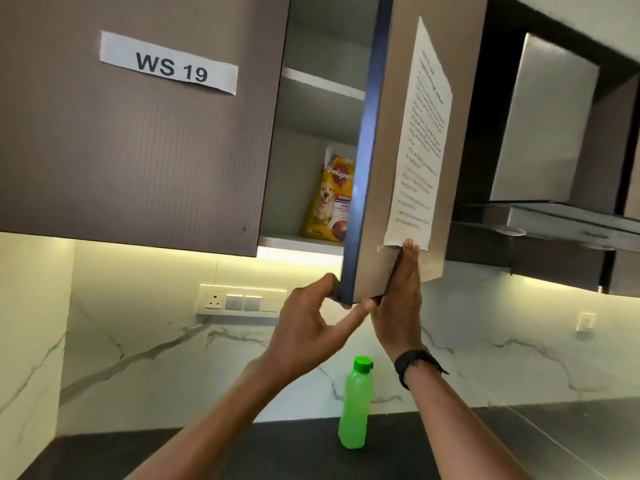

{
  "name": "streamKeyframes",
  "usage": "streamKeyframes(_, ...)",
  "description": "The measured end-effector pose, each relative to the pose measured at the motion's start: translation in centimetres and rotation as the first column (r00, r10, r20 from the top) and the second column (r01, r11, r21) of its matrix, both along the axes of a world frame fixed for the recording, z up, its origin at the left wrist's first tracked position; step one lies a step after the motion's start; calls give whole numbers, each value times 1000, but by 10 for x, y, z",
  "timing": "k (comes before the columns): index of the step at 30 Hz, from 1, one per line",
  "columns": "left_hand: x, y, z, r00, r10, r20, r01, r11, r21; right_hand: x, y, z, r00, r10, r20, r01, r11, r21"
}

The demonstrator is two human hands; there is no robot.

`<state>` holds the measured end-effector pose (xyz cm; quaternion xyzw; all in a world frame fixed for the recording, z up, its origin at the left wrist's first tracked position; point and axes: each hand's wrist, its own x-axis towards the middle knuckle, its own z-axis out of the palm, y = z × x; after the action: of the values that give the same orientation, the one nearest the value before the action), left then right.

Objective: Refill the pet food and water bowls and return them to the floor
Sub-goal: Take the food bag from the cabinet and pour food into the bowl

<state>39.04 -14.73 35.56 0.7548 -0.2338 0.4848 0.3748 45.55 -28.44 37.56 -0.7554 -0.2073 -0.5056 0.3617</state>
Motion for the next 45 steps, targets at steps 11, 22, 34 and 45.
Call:
streamKeyframes(11, -30, -10, -21, 967, 204, -154, -162, 955, 249, -39, -125, -11, 941, 297, -162, -119, 738, 664)
streamKeyframes(22, 2, -8, -3, 963, 222, -154, -172, 943, 286, -25, -196, 4, 948, 317, -1, -99, 298, 949)
streamKeyframes(34, 93, 34, 76, 981, 192, -3, -191, 980, 59, 44, -72, 40, 952, 255, -168, -51, 675, 736)
streamKeyframes(45, 207, 83, 154, 931, 361, 55, -365, 926, 92, 138, 35, 100, 939, 316, -134, -248, 894, 372)
